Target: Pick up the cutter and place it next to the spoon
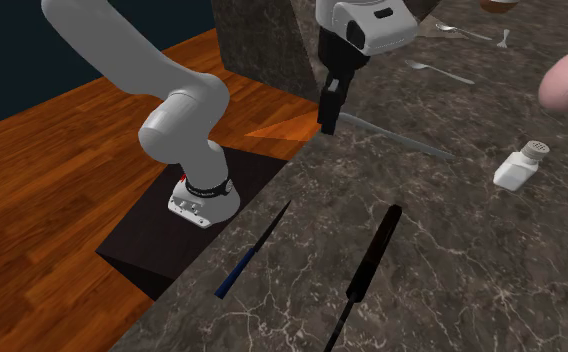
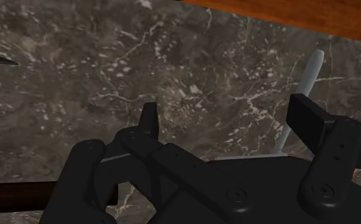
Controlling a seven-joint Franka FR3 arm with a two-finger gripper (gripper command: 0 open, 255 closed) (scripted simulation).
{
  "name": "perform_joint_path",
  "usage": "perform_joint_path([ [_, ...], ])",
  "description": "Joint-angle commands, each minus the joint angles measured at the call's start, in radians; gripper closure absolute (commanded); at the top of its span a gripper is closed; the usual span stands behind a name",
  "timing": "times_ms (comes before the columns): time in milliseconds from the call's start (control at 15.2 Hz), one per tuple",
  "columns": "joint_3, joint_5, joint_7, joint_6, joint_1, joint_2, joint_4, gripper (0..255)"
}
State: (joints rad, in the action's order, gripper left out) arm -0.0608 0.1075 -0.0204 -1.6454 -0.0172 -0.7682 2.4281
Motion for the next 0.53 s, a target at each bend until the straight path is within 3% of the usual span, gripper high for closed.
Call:
perform_joint_path([
  [0, 0.0, 0.0, 0.0, 0.0, 0.0, 0.0, 0.0, 0],
  [462, -0.167, -0.196, -0.407, 0.017, 0.021, 0.063, -0.027, 0],
])
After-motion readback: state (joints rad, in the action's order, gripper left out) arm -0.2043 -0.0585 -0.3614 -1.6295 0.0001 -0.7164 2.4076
